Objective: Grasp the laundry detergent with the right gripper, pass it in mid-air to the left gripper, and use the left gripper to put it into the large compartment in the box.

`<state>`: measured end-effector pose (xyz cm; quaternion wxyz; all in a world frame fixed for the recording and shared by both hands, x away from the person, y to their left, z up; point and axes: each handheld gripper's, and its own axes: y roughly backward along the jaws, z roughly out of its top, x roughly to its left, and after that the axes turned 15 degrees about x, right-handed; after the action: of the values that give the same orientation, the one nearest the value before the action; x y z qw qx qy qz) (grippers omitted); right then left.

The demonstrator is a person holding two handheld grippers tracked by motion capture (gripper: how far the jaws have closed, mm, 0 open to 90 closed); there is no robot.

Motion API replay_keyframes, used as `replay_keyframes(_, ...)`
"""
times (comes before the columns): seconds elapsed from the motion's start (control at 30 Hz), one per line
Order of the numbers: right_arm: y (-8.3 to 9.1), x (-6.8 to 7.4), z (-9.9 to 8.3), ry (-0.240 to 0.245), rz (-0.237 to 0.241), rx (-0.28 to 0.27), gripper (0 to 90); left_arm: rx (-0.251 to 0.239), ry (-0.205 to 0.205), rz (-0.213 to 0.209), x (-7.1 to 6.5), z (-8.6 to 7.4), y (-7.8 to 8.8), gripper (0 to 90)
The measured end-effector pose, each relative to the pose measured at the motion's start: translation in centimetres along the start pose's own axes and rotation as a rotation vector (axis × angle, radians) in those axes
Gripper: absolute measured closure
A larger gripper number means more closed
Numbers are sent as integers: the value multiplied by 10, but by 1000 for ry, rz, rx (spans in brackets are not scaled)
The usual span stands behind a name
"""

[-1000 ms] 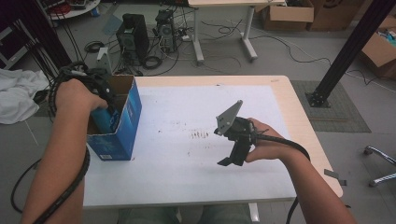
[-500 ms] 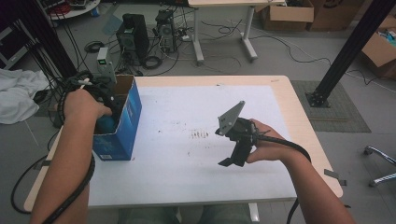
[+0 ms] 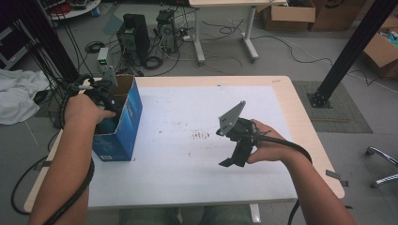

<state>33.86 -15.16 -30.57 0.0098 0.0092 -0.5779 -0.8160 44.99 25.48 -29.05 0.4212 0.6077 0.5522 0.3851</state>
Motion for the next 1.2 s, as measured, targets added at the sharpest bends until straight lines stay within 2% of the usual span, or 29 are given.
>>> replay_keyframes(0.27, 0, 1, 1, 1, -1, -8, 0, -14, 8, 7, -3, -2, -1, 382)
replay_keyframes(0.33, 0, 1, 1, 0, -3, -7, 0, -9, 20, 1, -3, -3, 0, 357)
replay_keyframes(0.4, -1, 1, 1, 2, -2, -6, 0, 2, 14, 5, -5, -4, 0, 333)
replay_keyframes(0.47, 0, 1, 1, 4, -3, -6, 0, -8, 15, 17, -7, -5, 1, 312)
replay_keyframes(0.7, 3, 3, 3, 13, -7, -11, 0, -28, 14, 18, -8, -9, 7, 302)
replay_keyframes(0.73, 3, 3, 3, 15, -8, -12, 0, -21, 11, 20, -8, -10, 9, 302)
replay_keyframes(0.83, 3, 3, 4, 14, -7, -10, 0, -39, 3, 26, -8, -13, 13, 303)
replay_keyframes(0.93, 3, 4, 4, 15, -7, -9, 0, -54, 4, 15, -7, -18, 21, 292)
replay_keyframes(1.2, 2, 3, 4, 15, -5, -10, 0, -68, -1, 36, -7, -25, 36, 249)
